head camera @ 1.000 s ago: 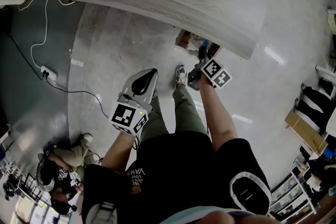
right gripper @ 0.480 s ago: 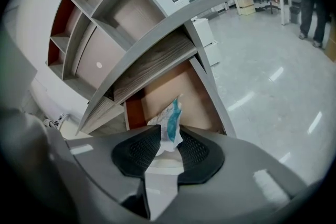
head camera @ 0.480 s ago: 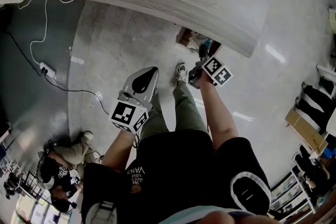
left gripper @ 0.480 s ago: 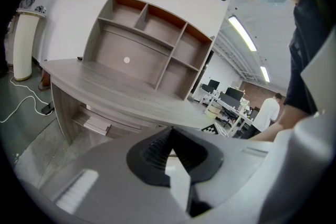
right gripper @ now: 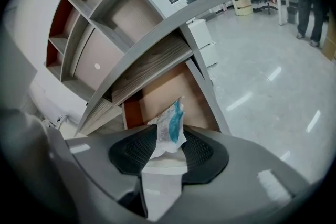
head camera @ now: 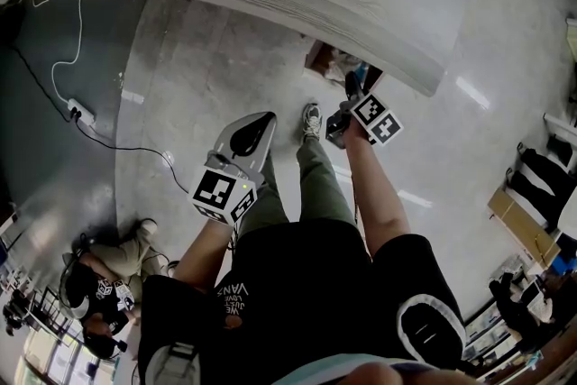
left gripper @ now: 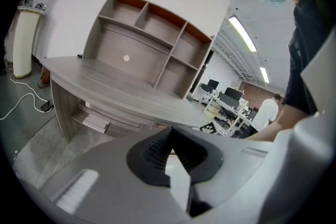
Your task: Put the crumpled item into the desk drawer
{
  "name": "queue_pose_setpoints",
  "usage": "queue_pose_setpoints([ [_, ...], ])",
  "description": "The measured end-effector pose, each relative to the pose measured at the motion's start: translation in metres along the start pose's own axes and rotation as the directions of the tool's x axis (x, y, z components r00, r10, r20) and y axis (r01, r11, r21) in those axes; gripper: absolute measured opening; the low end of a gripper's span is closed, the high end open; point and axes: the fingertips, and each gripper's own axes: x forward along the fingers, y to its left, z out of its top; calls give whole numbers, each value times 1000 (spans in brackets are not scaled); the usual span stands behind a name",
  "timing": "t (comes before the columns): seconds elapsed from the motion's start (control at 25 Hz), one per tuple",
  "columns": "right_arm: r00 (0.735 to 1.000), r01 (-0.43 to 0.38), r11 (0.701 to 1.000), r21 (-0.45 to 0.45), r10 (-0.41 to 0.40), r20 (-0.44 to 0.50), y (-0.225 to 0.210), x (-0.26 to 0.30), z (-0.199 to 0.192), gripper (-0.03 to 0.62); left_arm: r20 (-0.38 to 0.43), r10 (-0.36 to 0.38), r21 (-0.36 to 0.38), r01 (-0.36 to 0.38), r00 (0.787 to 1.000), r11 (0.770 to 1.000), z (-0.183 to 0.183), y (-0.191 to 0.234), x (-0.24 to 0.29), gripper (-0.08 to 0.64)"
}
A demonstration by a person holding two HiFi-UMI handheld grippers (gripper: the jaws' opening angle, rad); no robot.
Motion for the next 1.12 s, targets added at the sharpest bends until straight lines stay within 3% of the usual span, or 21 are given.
queue_pose_setpoints([
  [0.16, 1000, -5, 1000, 1, 5, -4, 0, 1, 0, 123, -1, -1, 1, 1, 1000, 1000, -1, -1, 2, 52],
  [0.4, 1000, 2, 1000, -19, -2, -7, -1, 0, -1, 213, -6, 1, -4, -1, 1000, 1000, -4, -2, 1, 54],
  [0.68, 1000, 26, 999, -29, -26, 3, -4, -4, 0, 250, -7, -1, -10, 1, 1000, 1000, -6, -2, 0, 54],
  [1.12, 1000, 1, 1000, -14, -1, -5, -6, -10, -1, 249, -12, -3, -3, 3, 1000, 1000, -10, -6, -4, 54],
])
